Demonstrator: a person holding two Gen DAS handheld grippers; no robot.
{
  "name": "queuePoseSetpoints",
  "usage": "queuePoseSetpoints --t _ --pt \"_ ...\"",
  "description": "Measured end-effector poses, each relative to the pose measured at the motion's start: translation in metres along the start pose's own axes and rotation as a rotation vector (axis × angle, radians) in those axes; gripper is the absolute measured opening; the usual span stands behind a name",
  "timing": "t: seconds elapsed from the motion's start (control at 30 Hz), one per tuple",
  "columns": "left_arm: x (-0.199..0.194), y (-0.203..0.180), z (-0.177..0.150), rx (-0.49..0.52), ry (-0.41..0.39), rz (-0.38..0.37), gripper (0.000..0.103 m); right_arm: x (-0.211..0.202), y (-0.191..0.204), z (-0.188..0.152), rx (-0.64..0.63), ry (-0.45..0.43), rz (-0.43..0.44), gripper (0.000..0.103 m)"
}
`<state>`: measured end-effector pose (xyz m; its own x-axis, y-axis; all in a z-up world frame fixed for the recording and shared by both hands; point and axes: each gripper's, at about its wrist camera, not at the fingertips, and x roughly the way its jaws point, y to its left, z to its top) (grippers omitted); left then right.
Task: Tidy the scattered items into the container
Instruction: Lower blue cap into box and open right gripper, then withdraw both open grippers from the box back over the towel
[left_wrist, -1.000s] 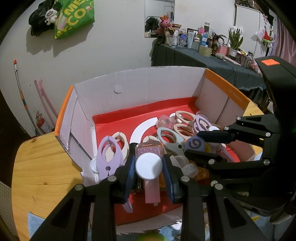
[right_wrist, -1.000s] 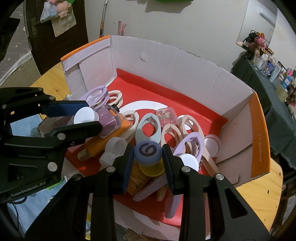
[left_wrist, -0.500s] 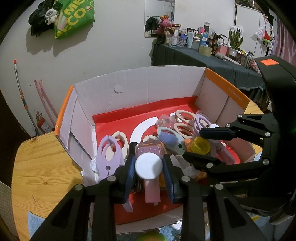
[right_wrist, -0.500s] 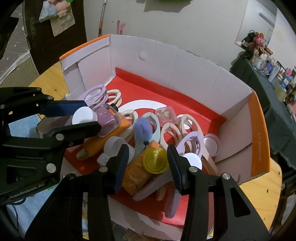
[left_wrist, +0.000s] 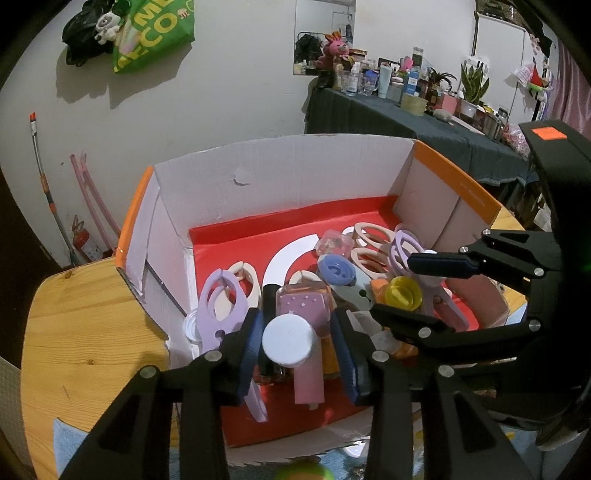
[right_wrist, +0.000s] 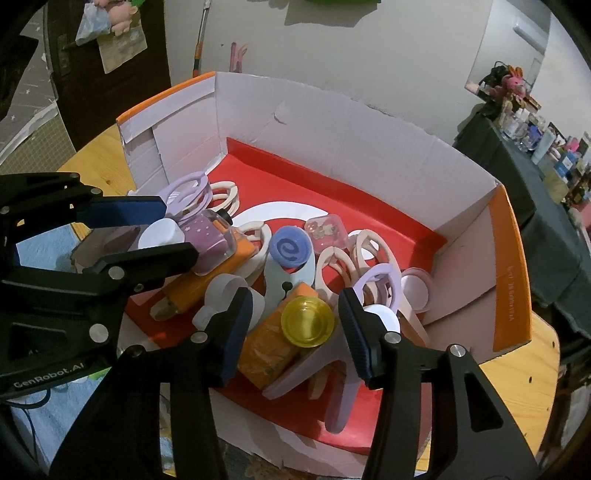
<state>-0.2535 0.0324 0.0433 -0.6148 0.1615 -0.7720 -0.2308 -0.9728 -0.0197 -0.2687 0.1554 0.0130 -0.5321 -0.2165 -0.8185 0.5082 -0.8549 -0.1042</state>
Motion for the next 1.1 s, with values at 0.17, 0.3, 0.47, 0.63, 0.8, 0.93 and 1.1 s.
queuePoseSetpoints --t 0.17,0.3,0.47,0.63,0.8,0.93,1.1 --pt "0.000 0.001 0.000 -0.002 -0.003 0.002 0.045 -0.001 0.000 0.001 -0.006 0.002 -0.011 0.047" --pt "0.000 0.001 0.000 -0.003 -0.005 0.003 0.046 -0.001 0.003 0.001 -0.014 0.001 -0.018 0.047" --pt "0.000 0.002 0.000 -0.005 -0.006 0.004 0.046 -0.004 0.004 0.000 -0.020 -0.004 -0.016 0.048" --pt "-0.002 0.003 0.000 -0.012 -0.007 -0.001 0.050 -0.005 0.005 0.000 -0.023 -0.009 -0.019 0.054" --pt "-0.009 0.002 0.001 -0.005 -0.023 0.001 0.052 -0.005 0.005 0.000 -0.016 -0.011 -0.019 0.059" --pt "-0.014 0.001 0.002 -0.005 -0.031 0.005 0.055 -0.008 0.005 0.000 -0.010 -0.012 -0.023 0.059" --pt "-0.028 -0.001 0.001 -0.001 -0.055 0.014 0.061 -0.014 0.005 -0.002 0.000 -0.020 -0.025 0.059"
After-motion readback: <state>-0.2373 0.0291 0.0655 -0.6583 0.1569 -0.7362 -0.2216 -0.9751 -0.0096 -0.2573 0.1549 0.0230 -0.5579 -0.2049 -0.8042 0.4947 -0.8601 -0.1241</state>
